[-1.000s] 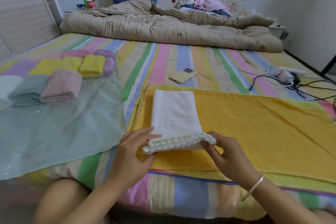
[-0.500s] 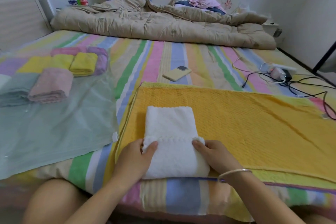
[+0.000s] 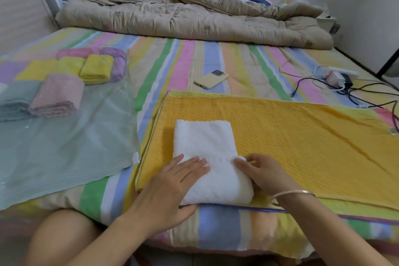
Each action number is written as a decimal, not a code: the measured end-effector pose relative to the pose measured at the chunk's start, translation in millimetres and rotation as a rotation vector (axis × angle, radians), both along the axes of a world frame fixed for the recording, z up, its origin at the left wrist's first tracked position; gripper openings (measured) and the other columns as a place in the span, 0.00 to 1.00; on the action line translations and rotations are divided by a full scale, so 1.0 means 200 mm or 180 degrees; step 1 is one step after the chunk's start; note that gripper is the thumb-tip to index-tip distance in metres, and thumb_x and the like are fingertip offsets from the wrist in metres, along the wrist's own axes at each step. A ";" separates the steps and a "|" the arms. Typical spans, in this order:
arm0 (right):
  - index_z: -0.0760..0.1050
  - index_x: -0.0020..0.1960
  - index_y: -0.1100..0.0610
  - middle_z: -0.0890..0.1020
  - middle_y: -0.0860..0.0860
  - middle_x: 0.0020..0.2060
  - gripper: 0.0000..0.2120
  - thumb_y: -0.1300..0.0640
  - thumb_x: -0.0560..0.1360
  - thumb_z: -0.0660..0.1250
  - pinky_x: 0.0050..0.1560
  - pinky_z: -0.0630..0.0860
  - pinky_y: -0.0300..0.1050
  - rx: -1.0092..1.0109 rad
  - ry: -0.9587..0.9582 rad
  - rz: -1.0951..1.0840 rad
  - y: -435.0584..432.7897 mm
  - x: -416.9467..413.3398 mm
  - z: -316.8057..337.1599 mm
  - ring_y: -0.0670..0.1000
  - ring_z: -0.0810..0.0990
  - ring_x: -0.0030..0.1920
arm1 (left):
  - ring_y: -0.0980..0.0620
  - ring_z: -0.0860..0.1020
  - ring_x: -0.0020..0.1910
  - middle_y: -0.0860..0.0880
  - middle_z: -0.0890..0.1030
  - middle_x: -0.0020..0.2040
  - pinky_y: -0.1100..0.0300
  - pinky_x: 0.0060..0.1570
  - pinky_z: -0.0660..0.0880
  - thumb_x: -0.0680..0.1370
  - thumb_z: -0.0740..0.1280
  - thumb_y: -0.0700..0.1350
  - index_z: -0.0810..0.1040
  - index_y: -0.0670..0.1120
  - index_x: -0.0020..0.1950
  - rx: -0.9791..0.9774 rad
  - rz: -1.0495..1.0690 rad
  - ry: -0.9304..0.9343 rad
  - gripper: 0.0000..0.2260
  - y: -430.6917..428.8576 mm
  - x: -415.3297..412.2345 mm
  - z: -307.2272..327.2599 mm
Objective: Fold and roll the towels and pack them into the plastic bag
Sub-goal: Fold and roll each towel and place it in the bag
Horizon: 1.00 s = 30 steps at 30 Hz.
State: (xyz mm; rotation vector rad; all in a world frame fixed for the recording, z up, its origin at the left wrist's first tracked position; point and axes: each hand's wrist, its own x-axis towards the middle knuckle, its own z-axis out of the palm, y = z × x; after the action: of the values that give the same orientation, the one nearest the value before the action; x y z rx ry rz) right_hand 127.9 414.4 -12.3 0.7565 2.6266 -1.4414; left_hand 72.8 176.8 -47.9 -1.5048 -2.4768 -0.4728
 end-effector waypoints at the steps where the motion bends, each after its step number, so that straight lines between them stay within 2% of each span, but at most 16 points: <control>1: 0.76 0.50 0.50 0.80 0.46 0.37 0.13 0.43 0.73 0.69 0.39 0.78 0.46 0.0580 0.0494 -0.0038 0.01 0.02 0.00 0.45 0.79 0.34 | 0.57 0.66 0.73 0.55 0.70 0.73 0.52 0.71 0.63 0.68 0.68 0.51 0.70 0.49 0.72 0.0049 -0.0018 -0.0072 0.32 0.00 -0.01 0.01; 3: 0.73 0.56 0.48 0.79 0.43 0.44 0.18 0.40 0.71 0.68 0.46 0.77 0.43 0.1235 0.1666 0.0448 0.02 0.06 0.02 0.42 0.80 0.45 | 0.58 0.70 0.69 0.57 0.73 0.70 0.56 0.69 0.64 0.67 0.68 0.51 0.71 0.51 0.70 0.0172 -0.0006 -0.0256 0.31 0.00 -0.04 0.02; 4: 0.73 0.60 0.48 0.79 0.42 0.53 0.22 0.38 0.70 0.68 0.55 0.74 0.40 0.1296 0.1966 0.1039 0.02 0.08 0.04 0.41 0.78 0.55 | 0.59 0.73 0.67 0.58 0.74 0.68 0.57 0.67 0.66 0.66 0.68 0.51 0.72 0.53 0.69 0.0215 0.0020 -0.0342 0.30 0.00 -0.05 0.03; 5: 0.72 0.63 0.49 0.76 0.42 0.61 0.28 0.35 0.69 0.68 0.65 0.67 0.39 0.1413 0.1994 0.1670 0.02 0.09 0.05 0.42 0.72 0.65 | 0.58 0.75 0.63 0.59 0.77 0.65 0.58 0.64 0.69 0.66 0.68 0.51 0.73 0.54 0.68 0.0250 0.0060 -0.0415 0.29 0.00 -0.06 0.05; 7: 0.68 0.68 0.48 0.70 0.41 0.69 0.34 0.34 0.68 0.69 0.73 0.56 0.40 0.1911 0.1748 0.2464 0.03 0.08 -0.01 0.42 0.63 0.72 | 0.59 0.78 0.56 0.61 0.80 0.59 0.62 0.56 0.73 0.65 0.67 0.54 0.74 0.59 0.65 0.0244 0.0177 -0.0630 0.27 0.01 -0.11 0.09; 8: 0.67 0.68 0.46 0.71 0.40 0.68 0.33 0.36 0.68 0.70 0.72 0.57 0.40 0.2022 0.1723 0.2496 0.04 0.05 -0.04 0.41 0.65 0.71 | 0.60 0.79 0.53 0.63 0.81 0.56 0.63 0.53 0.74 0.65 0.67 0.56 0.74 0.61 0.63 0.0212 0.0243 -0.0860 0.25 0.02 -0.13 0.13; 9: 0.67 0.68 0.44 0.73 0.39 0.65 0.31 0.40 0.68 0.71 0.69 0.63 0.40 0.1896 0.1736 0.2334 0.06 0.03 -0.07 0.41 0.70 0.67 | 0.62 0.79 0.52 0.65 0.81 0.54 0.64 0.51 0.74 0.65 0.66 0.59 0.75 0.62 0.60 0.0185 0.0320 -0.1191 0.23 0.02 -0.17 0.15; 11: 0.69 0.63 0.44 0.78 0.39 0.57 0.25 0.42 0.69 0.71 0.54 0.73 0.38 0.1068 0.1776 0.1677 0.05 -0.02 -0.07 0.40 0.78 0.56 | 0.65 0.79 0.50 0.66 0.82 0.49 0.65 0.51 0.74 0.63 0.67 0.66 0.79 0.63 0.53 0.0322 0.0572 -0.1871 0.21 0.05 -0.26 0.21; 14: 0.73 0.56 0.51 0.82 0.45 0.42 0.21 0.41 0.69 0.70 0.37 0.75 0.35 -0.0135 0.1521 0.0716 0.04 -0.16 -0.03 0.39 0.80 0.41 | 0.59 0.81 0.48 0.57 0.85 0.46 0.58 0.51 0.76 0.64 0.71 0.70 0.83 0.54 0.49 0.1123 0.1369 -0.2933 0.24 0.08 -0.39 0.22; 17: 0.76 0.52 0.52 0.83 0.45 0.42 0.17 0.40 0.72 0.67 0.36 0.76 0.40 -0.0252 0.0962 0.0208 0.02 -0.33 -0.04 0.44 0.82 0.41 | 0.54 0.81 0.44 0.52 0.85 0.45 0.59 0.45 0.73 0.70 0.69 0.65 0.83 0.48 0.49 0.1661 0.2030 -0.3659 0.22 0.13 -0.48 0.17; 20: 0.77 0.54 0.53 0.82 0.46 0.46 0.18 0.40 0.74 0.64 0.45 0.78 0.47 -0.0022 0.0618 -0.0047 0.04 -0.44 -0.10 0.45 0.80 0.45 | 0.54 0.79 0.39 0.54 0.83 0.37 0.58 0.42 0.73 0.68 0.70 0.68 0.82 0.48 0.46 0.1727 0.2189 -0.3782 0.24 0.14 -0.53 0.12; 22: 0.77 0.54 0.54 0.82 0.47 0.47 0.19 0.39 0.74 0.63 0.47 0.77 0.49 0.0069 0.0480 -0.0105 0.05 -0.49 -0.10 0.47 0.79 0.45 | 0.53 0.79 0.38 0.54 0.83 0.37 0.58 0.40 0.73 0.70 0.70 0.67 0.82 0.48 0.46 0.1705 0.2242 -0.3703 0.22 0.15 -0.55 0.09; 24: 0.76 0.54 0.53 0.81 0.48 0.46 0.20 0.37 0.74 0.63 0.45 0.76 0.48 0.0286 0.0259 -0.0106 0.05 -0.51 -0.09 0.48 0.78 0.45 | 0.53 0.79 0.39 0.52 0.82 0.39 0.58 0.39 0.72 0.72 0.69 0.64 0.81 0.47 0.44 0.1528 0.2459 -0.3329 0.20 0.17 -0.59 0.06; 27: 0.72 0.50 0.53 0.80 0.49 0.42 0.25 0.31 0.70 0.62 0.39 0.74 0.48 0.1002 -0.0104 -0.0120 0.05 -0.52 -0.05 0.51 0.78 0.42 | 0.52 0.75 0.35 0.52 0.77 0.34 0.57 0.37 0.68 0.73 0.67 0.63 0.76 0.45 0.37 0.0986 0.2666 -0.2659 0.21 0.21 -0.65 0.04; 28: 0.74 0.48 0.55 0.80 0.50 0.42 0.28 0.30 0.69 0.63 0.38 0.73 0.48 0.1018 -0.0217 -0.0131 0.05 -0.53 -0.03 0.51 0.78 0.41 | 0.51 0.72 0.33 0.52 0.74 0.31 0.56 0.37 0.67 0.73 0.67 0.64 0.72 0.45 0.34 0.0790 0.2672 -0.2488 0.22 0.21 -0.67 0.05; 30: 0.77 0.48 0.60 0.81 0.53 0.44 0.30 0.32 0.70 0.64 0.37 0.73 0.47 0.0490 -0.0417 -0.0148 0.05 -0.54 0.02 0.51 0.78 0.40 | 0.51 0.72 0.35 0.53 0.72 0.33 0.57 0.37 0.66 0.73 0.66 0.65 0.70 0.48 0.36 0.0408 0.2666 -0.2208 0.21 0.21 -0.69 0.07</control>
State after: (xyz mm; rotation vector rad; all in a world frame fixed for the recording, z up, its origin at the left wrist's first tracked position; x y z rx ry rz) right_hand 19.3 423.8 -8.5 0.8996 2.6580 -1.1656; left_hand -65.0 218.8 -34.7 -0.1412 -3.1560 -1.0546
